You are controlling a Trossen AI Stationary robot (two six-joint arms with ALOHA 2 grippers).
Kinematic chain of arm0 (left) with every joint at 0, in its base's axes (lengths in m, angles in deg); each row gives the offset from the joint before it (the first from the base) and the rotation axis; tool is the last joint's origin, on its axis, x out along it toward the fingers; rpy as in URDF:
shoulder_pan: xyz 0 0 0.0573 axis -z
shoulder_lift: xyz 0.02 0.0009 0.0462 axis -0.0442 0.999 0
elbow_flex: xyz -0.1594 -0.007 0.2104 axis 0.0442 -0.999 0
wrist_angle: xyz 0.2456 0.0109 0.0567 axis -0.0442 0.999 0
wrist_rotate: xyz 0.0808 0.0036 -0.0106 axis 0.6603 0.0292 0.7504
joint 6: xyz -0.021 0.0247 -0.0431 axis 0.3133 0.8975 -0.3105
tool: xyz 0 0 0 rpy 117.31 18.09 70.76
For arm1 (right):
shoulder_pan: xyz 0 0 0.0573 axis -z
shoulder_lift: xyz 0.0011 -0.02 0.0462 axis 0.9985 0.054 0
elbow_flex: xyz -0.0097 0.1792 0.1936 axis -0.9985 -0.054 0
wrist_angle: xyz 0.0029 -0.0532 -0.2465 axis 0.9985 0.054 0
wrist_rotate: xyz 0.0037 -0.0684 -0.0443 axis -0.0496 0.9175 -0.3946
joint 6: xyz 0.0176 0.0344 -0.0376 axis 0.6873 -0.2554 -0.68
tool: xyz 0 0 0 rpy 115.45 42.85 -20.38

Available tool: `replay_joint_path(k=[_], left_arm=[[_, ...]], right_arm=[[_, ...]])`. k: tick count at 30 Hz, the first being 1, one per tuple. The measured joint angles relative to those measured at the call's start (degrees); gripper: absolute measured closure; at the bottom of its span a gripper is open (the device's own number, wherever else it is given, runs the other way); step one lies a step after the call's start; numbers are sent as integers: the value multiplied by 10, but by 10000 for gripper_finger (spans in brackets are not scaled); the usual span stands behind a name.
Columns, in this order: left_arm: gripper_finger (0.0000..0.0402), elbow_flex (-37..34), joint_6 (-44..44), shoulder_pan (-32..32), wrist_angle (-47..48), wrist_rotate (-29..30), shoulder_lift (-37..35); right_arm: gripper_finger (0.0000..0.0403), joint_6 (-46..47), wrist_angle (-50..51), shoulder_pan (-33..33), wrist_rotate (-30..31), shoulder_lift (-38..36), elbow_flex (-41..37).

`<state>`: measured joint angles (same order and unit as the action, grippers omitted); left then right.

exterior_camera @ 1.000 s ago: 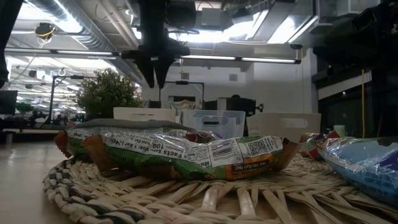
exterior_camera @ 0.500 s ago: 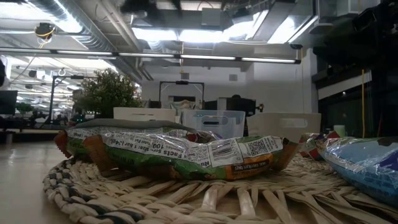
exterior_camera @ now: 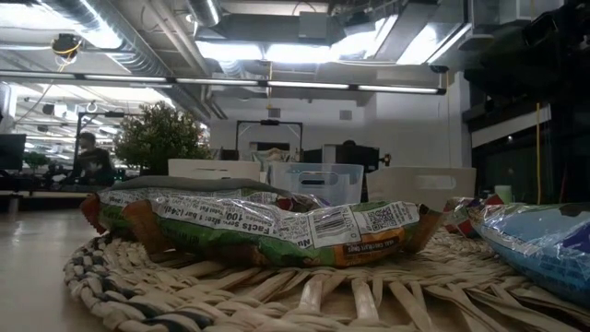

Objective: Pick and place Granola Bars by type
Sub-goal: Put the blue granola bar into the gray bin

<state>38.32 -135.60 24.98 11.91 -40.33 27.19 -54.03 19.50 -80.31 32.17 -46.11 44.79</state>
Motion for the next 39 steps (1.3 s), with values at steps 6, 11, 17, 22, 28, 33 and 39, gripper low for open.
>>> replay_joint_path(k=[6, 11, 17, 22, 28, 33, 39], left_arm=[[197, 0, 57, -18, -51, -63, 42], [197, 0, 97, -52, -58, -132, 80], [197, 0, 118, -84, -55, -182, 126], [197, 0, 140, -88, -42, -183, 195], [189, 0, 154, -88, -38, -187, 292], [175, 0, 161, -88, -43, -215, 348], [169, 0, 165, -88, -45, -223, 379]], right_arm=[[243, 0, 0, 0, 0, 0, 0], [243, 0, -1, 0, 0, 0, 0], [243, 0, 0, 0, 0, 0, 0], [243, 0, 0, 0, 0, 0, 0], [243, 0, 1, 0, 0, 0, 0], [243, 0, 2, 0, 0, 0, 0], [243, 0, 4, 0, 0, 0, 0]])
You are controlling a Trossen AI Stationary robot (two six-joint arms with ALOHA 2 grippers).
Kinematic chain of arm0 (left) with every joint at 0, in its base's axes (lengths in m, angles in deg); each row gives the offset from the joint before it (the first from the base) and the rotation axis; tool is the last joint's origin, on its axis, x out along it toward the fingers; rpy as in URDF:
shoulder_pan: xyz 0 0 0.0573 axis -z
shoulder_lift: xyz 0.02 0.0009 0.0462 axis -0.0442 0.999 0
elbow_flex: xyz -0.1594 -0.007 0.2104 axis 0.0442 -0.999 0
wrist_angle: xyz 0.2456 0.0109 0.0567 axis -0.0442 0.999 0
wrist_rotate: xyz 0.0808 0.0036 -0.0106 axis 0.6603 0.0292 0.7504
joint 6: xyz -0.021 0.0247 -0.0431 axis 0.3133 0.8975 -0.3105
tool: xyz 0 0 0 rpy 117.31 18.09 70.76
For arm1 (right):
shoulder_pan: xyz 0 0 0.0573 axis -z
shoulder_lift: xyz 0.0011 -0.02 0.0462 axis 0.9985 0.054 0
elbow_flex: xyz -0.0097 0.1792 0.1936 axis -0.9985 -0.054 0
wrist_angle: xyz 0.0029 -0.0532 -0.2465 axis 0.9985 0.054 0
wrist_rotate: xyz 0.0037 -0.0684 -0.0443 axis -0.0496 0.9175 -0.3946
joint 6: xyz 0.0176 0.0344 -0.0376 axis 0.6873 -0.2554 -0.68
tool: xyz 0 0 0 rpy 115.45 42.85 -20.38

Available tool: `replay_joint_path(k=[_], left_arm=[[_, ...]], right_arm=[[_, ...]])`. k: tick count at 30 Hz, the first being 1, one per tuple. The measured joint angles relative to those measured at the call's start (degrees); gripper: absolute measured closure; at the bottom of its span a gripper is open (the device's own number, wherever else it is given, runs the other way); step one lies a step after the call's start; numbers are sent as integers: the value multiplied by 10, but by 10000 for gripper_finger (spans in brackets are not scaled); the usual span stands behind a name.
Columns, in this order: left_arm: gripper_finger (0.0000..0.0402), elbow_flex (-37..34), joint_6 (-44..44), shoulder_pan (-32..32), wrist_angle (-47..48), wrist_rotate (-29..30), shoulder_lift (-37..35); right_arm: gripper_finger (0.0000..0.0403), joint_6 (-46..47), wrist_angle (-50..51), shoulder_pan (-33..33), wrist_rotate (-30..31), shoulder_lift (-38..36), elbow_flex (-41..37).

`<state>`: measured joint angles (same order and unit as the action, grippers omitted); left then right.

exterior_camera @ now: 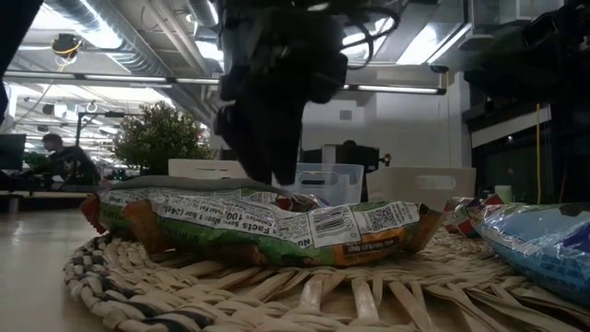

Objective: Pick and place Granola Bars by type
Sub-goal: Put the blue granola bar into the gray bin

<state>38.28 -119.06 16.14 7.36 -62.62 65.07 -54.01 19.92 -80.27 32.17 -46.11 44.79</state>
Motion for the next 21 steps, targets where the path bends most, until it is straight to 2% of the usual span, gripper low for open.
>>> replay_joint_path(k=[8, 12, 16, 21], left_arm=[[170, 0, 14, -2, -4, -19, 32], [186, 0, 14, -6, -3, -19, 43], [232, 0, 0, -7, 0, -19, 46], [328, 0, -28, -7, 3, -19, 40]], right_arm=[[243, 0, 0, 0, 0, 0, 0], [243, 0, 0, 0, 0, 0, 0], [243, 1, 0, 0, 0, 0, 0], [243, 2, 1, 0, 0, 0, 0]])
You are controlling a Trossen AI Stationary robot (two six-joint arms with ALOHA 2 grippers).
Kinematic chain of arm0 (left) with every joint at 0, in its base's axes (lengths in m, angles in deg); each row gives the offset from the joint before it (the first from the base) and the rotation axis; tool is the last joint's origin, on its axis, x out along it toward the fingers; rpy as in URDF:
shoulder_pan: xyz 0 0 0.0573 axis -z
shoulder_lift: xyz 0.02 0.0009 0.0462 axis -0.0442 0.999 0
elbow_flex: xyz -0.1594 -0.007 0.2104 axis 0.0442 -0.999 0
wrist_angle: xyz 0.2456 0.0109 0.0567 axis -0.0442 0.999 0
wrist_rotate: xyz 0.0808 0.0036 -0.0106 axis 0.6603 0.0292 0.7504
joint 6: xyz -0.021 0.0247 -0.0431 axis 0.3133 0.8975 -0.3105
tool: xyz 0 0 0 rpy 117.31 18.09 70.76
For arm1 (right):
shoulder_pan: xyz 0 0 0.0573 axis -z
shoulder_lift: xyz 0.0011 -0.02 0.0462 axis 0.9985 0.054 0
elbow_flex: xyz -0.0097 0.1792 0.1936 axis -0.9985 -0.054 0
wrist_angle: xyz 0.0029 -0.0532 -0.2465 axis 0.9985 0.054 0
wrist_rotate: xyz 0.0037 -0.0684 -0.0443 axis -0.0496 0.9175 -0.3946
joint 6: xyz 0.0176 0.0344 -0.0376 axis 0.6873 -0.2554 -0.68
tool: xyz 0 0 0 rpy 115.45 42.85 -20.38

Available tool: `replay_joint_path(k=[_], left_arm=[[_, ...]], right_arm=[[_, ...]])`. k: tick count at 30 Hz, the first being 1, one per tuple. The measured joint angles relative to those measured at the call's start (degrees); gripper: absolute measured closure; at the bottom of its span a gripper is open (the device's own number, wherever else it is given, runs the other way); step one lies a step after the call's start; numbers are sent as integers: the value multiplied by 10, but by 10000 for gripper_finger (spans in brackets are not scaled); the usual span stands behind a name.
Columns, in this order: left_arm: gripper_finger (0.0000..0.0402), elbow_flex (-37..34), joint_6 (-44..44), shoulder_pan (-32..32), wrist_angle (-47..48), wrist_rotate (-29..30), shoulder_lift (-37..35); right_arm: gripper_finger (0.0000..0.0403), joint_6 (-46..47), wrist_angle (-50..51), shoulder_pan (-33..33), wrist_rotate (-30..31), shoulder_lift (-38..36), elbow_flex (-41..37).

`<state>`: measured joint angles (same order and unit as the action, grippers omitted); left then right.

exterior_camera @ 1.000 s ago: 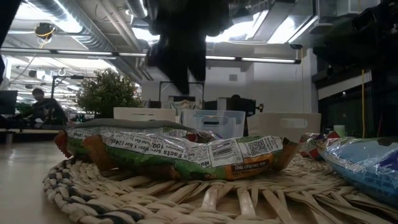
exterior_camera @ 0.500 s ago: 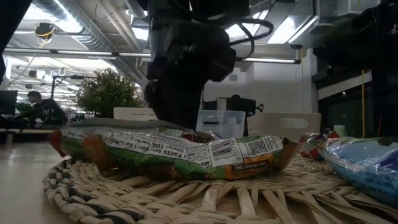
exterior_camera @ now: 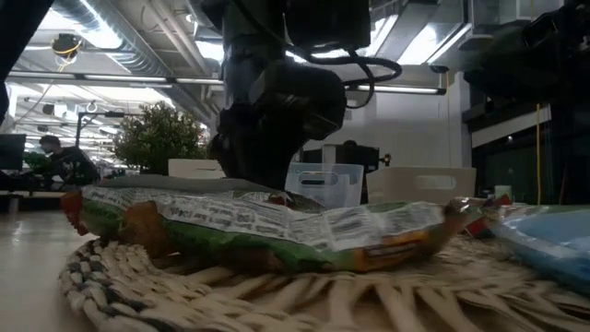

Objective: Pick and place Granola Bars by type
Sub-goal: Put the blue granola bar into the gray bin

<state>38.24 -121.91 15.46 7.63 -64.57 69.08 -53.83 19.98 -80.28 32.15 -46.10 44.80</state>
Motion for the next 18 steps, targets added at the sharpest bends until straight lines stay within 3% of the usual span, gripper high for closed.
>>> replay_joint_path(k=[4, 11, 18], left_arm=[[388, 11, -4, 1, 13, 7, -13], [387, 80, 11, -8, 73, 30, -50], [392, 172, 21, -14, 106, 184, -159]], right_arm=[[243, 0, 0, 0, 0, 0, 0], [243, 0, -7, 0, 0, 0, 0], [243, 0, -61, 0, 0, 0, 0]])
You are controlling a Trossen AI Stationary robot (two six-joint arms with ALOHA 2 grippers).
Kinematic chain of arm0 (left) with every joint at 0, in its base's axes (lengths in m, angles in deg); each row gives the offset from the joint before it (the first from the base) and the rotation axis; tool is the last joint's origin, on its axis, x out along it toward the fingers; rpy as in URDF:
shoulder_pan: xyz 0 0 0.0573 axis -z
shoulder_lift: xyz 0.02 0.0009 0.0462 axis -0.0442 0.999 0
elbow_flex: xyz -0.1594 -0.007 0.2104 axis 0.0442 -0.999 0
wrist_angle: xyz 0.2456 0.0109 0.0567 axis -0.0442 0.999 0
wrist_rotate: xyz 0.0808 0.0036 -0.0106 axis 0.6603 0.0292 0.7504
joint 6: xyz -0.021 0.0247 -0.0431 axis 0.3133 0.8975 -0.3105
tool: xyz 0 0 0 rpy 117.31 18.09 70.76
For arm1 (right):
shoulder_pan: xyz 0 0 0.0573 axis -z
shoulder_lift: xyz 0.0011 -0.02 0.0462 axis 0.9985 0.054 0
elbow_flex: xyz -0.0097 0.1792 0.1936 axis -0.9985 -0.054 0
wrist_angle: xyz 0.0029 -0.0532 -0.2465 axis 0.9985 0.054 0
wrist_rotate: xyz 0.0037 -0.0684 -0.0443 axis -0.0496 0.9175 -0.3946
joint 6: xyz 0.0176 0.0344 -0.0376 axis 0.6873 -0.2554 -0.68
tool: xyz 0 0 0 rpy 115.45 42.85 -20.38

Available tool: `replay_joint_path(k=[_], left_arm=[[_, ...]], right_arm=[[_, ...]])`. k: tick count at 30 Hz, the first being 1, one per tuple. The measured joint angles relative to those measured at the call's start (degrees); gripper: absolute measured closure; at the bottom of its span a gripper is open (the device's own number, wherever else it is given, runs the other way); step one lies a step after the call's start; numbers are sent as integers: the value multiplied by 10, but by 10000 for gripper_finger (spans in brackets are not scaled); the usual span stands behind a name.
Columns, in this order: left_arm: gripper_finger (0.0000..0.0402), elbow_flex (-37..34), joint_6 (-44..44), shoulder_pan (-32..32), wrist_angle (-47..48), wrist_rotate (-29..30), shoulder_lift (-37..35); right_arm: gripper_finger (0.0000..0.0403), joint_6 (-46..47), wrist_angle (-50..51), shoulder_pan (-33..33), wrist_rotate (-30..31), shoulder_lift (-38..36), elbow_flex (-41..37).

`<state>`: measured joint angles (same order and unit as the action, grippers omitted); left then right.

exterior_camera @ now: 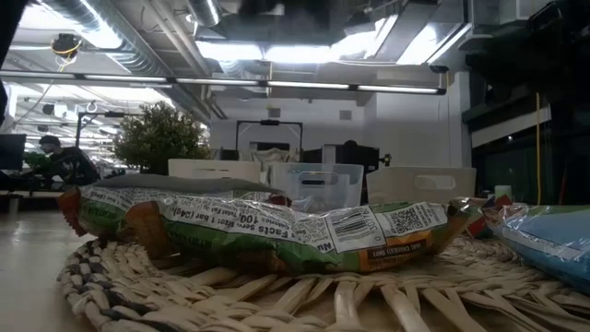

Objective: Pick and place Granola Bars by type
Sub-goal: Put the blue granola bar into the gray bin

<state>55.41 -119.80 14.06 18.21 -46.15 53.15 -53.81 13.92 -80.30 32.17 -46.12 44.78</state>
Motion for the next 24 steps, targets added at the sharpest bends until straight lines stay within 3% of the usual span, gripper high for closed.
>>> replay_joint_path(k=[6, 11, 14, 18, 24], left_arm=[[389, 17, 11, 8, -45, 149, -105], [392, 17, 57, -7, -94, 177, -128], [392, 17, 85, -24, -133, 160, -124], [393, 17, 133, -59, -218, 95, -96], [393, 17, 156, -107, -317, -17, -43]], right_arm=[[243, 40, -26, 0, -3, 0, 0], [243, 88, -30, 0, -1, 0, 0], [243, 107, -39, 0, -3, 0, 0], [243, 128, -38, 0, -8, 4, 31], [243, 90, 63, 0, -1, 56, 164]])
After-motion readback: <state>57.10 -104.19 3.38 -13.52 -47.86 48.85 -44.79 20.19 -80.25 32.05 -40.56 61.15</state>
